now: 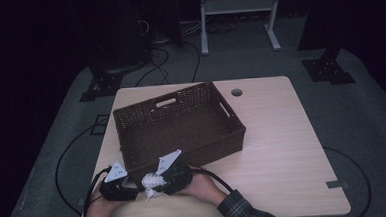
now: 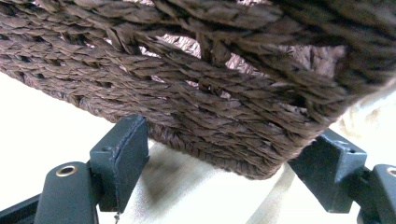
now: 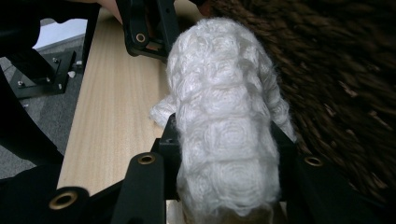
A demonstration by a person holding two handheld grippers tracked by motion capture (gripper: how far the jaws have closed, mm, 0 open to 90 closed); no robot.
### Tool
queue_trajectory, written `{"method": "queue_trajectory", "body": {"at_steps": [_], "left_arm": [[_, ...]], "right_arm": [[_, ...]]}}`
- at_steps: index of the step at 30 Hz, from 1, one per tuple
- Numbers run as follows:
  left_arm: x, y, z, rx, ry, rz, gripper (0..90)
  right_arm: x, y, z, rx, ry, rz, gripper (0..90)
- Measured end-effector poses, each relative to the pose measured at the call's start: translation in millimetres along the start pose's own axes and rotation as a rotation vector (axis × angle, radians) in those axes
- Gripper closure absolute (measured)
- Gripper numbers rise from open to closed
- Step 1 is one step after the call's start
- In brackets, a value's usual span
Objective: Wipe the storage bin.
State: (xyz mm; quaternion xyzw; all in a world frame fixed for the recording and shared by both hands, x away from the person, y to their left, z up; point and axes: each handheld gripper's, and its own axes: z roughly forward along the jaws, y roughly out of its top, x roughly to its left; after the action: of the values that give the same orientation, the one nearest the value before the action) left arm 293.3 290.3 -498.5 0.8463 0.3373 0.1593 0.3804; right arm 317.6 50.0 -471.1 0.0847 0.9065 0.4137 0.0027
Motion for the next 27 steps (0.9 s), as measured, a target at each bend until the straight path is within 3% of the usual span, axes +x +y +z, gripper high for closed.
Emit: {"method": "queue_trajectory", "body": {"at_steps": [14,27], "left_arm": [[0.2,0.1,-0.2,0.003,0.0,0.002,22.3],[0.6,0.1,-0.4,0.007,0.0,0.007,22.3]], "right_arm": [[8.2,18.4,2.8,-0.014,0.014,-0.028,60.4],[12.0,35.9,-16.7,-0.073,0.013,-0.048,60.5]]}}
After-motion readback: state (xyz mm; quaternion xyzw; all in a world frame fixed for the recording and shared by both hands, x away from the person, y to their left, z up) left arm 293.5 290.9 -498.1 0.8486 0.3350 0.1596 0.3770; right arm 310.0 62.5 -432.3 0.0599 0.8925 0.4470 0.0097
